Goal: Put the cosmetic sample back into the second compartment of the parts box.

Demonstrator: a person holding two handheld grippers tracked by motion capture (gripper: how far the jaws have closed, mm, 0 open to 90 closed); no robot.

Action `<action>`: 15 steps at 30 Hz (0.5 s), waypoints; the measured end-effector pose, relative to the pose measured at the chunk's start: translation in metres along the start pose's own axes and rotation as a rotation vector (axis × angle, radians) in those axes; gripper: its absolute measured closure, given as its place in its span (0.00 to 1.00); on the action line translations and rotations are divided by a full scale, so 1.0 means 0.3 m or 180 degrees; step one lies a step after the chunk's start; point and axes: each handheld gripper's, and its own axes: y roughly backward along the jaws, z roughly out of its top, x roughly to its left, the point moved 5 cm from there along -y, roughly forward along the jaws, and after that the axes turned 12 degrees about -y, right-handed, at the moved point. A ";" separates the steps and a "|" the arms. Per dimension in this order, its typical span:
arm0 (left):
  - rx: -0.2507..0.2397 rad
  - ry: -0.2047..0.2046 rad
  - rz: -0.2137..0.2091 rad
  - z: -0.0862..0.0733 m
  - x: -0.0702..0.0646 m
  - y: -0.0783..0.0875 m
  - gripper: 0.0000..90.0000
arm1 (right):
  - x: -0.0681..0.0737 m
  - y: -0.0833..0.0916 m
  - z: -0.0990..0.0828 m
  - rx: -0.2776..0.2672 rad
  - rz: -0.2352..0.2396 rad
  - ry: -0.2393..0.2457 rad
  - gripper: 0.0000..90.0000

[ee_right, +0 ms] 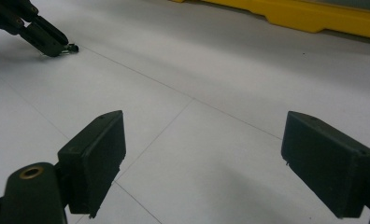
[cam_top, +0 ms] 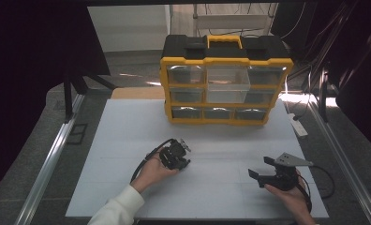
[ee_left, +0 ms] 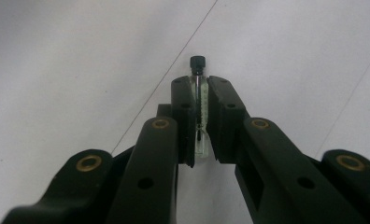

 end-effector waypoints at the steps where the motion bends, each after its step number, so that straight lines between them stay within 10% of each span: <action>1: 0.0000 -0.0007 0.0007 0.000 -0.001 0.000 0.90 | 0.001 0.000 0.000 -0.0001 -0.0001 0.0001 0.16; 15: -0.0408 0.0085 0.0056 -0.002 0.004 0.067 0.90 | -0.001 0.001 0.001 -0.0012 -0.0014 -0.0002 0.16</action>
